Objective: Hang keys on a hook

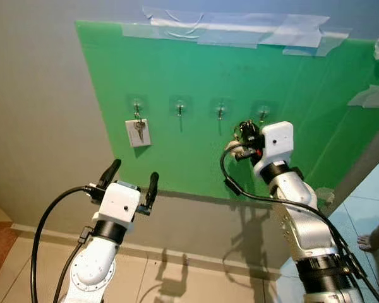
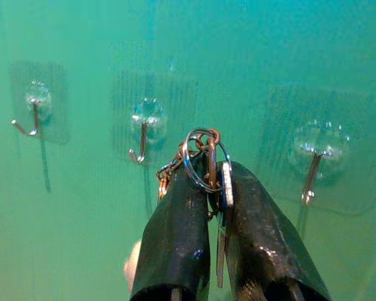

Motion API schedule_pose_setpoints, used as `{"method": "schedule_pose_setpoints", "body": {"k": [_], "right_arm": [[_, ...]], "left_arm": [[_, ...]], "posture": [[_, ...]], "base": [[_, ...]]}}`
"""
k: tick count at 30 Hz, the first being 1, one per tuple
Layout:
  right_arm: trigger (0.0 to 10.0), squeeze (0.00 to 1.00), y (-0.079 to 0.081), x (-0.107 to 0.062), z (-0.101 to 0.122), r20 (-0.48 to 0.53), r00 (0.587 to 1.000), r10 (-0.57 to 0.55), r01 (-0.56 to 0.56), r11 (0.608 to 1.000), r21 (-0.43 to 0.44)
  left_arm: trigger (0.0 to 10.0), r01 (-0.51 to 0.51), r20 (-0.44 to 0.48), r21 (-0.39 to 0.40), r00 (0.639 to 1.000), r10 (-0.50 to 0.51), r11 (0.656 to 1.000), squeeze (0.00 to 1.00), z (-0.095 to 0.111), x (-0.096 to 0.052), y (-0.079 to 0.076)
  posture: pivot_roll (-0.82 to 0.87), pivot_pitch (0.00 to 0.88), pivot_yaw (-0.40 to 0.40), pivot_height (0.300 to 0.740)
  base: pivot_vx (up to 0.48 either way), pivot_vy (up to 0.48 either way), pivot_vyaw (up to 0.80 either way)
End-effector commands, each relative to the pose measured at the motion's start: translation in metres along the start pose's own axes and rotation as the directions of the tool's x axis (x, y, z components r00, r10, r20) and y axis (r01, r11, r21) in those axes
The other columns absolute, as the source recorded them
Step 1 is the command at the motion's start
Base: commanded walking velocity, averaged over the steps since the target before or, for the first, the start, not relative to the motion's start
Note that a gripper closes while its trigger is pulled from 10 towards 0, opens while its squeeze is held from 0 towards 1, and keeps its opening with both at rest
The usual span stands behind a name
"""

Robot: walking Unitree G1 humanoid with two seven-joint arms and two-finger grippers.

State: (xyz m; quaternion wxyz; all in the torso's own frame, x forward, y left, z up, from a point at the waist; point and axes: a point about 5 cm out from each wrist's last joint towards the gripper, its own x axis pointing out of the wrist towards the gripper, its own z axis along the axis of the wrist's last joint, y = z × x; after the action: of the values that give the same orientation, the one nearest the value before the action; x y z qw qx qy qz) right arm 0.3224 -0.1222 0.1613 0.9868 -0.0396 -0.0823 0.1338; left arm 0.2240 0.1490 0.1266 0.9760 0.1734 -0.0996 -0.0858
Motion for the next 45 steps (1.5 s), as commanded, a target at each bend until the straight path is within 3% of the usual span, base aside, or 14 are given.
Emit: {"method": "schedule_pose_setpoints", "body": {"k": [1, 17, 28, 45], "right_arm": [[10.0, 0.00, 0.000, 0.003, 0.002, -0.001, 1.000, -0.006, 0.006, 1.000, 0.003], [10.0, 0.00, 0.006, 0.024, 0.000, -0.049, 0.999, -0.002, -0.002, 0.997, -0.071], [10.0, 0.00, -0.003, 0.036, -0.001, -0.081, 0.996, -0.031, 0.020, 0.991, -0.135], [10.0, 0.00, 0.001, 0.046, 0.016, -0.001, 1.000, -0.013, 0.012, 0.982, -0.190]], "left_arm": [[10.0, 0.013, -0.005, 0.006, 1.000, -0.013, 1.000, 0.00, -0.002, 0.001, -0.003], [10.0, 0.028, -0.009, 0.004, 1.000, -0.028, 1.000, 0.00, -0.003, 0.003, -0.006], [10.0, 0.034, -0.011, 0.007, 0.999, -0.034, 0.999, 0.00, -0.003, 0.003, -0.007], [10.0, 0.033, -0.017, -0.004, 0.999, -0.034, 0.999, 0.00, -0.003, 0.002, -0.010]], "posture": [[-0.03, 0.000, -0.024, 0.740], [-0.02, 0.000, -0.035, 0.740], [-0.03, 0.000, -0.034, 0.740], [-0.03, 0.000, -0.043, 0.740]], "base": [[0.000, 0.000, 0.00], [0.000, 0.000, 0.00], [0.000, 0.000, 0.00], [0.000, 0.000, 0.00]]}}
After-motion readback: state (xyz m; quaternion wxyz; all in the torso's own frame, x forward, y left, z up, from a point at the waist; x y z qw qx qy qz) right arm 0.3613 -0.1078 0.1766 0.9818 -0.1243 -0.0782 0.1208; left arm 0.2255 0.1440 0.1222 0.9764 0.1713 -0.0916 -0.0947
